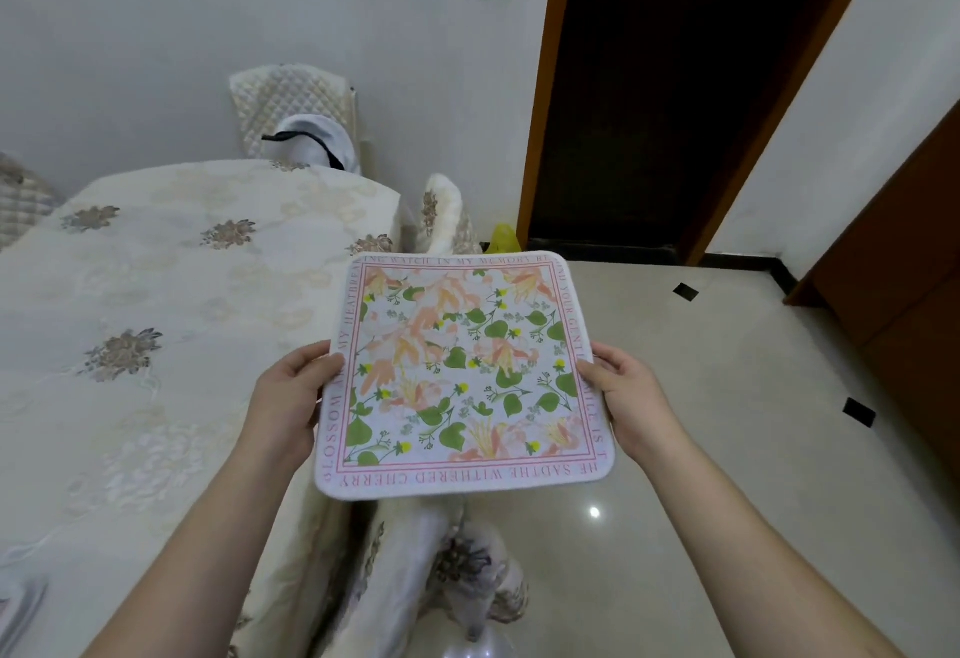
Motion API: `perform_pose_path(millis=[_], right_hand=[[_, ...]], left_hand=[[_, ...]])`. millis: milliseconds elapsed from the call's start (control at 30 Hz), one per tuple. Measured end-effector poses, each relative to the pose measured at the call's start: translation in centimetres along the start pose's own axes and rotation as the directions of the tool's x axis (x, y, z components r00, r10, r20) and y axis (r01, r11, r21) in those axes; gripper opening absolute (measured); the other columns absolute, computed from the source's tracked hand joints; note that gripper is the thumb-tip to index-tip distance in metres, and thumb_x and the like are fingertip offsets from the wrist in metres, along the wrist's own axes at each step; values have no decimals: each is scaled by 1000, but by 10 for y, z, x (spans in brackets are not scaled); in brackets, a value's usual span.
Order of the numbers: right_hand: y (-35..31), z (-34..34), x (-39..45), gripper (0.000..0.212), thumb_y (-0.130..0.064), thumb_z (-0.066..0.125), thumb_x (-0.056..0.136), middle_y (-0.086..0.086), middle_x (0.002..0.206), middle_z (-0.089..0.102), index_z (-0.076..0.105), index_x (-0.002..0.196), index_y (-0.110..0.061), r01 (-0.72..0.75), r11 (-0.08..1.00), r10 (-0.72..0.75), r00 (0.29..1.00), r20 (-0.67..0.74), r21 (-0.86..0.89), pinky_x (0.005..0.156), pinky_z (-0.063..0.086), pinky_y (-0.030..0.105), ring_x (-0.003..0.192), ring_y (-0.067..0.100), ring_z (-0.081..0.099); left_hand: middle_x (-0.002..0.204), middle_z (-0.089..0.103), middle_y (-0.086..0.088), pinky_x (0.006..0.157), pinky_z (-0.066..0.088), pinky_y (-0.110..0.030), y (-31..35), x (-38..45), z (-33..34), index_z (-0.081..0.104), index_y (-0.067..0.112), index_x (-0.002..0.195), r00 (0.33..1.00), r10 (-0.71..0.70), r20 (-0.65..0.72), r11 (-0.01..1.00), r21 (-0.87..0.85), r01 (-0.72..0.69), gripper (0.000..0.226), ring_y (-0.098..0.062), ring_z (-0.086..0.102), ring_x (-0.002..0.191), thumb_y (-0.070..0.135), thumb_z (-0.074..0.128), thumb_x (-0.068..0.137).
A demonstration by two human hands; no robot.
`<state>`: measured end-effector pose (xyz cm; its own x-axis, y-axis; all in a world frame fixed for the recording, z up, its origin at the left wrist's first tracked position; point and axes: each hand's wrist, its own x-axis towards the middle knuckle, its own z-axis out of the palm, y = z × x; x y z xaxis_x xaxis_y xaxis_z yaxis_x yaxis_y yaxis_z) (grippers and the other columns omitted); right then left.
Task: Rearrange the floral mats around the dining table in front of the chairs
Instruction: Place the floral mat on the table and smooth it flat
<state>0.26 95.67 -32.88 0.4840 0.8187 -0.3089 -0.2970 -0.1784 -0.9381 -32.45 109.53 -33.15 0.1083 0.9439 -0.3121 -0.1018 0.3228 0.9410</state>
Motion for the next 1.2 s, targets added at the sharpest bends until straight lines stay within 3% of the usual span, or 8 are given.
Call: perform_pose_path(millis=[267, 533, 733, 933, 1100, 1200], right_hand=[[-12, 14, 80, 21, -4, 59, 95, 11, 104, 75, 65, 114, -11, -41, 997, 52, 986, 161, -70, 69, 62, 39, 91, 31, 74], [-21, 38, 160, 19, -4, 60, 93, 12, 101, 76, 66, 110, -13, -108, 986, 150, 913, 381, -127, 70, 62, 44, 90, 32, 74], [-24, 80, 178, 17, -3, 60, 93, 13, 99, 76, 67, 107, -11, -116, 972, 209, 819, 534, -203, 65, 62, 41, 86, 32, 74], [-5, 142, 169, 20, -4, 61, 93, 12, 99, 76, 66, 110, -13, -105, 949, 283, 701, 654, -298, 66, 62, 46, 87, 35, 74], [13, 198, 156, 18, -8, 62, 93, 11, 99, 76, 65, 109, -16, -47, 926, 325, 606, 726, -375, 71, 61, 47, 87, 35, 74], [23, 230, 143, 18, -7, 60, 94, 12, 97, 76, 65, 110, -15, 15, 913, 328, 567, 756, -408, 65, 61, 42, 85, 34, 74]], left_hand=[[85, 77, -3, 52, 55, -29, -7, 15, 5, 69, 18, 105, 983, 21, -184, 1000, 19, -18, 14, -18, 73, 69, 15, 65, 92], [88, 77, -5, 54, 56, -32, -18, -2, 24, 68, 18, 106, 898, -1, -439, 998, -52, -24, 14, -21, 74, 72, 15, 64, 93], [82, 77, -4, 49, 55, -28, -30, -36, 14, 68, 18, 103, 800, -24, -599, 992, -111, -52, 12, -19, 74, 68, 14, 64, 93], [86, 77, -8, 55, 55, -33, -44, -77, -20, 69, 19, 104, 687, -63, -724, 983, -165, -84, 13, -22, 74, 69, 15, 63, 93], [83, 77, -9, 48, 54, -28, -55, -100, -54, 69, 17, 105, 601, -104, -793, 966, -225, -130, 13, -23, 74, 67, 14, 62, 94], [81, 77, -9, 46, 54, -27, -62, -111, -77, 69, 16, 105, 565, -126, -816, 957, -250, -148, 13, -22, 74, 65, 13, 62, 94]])
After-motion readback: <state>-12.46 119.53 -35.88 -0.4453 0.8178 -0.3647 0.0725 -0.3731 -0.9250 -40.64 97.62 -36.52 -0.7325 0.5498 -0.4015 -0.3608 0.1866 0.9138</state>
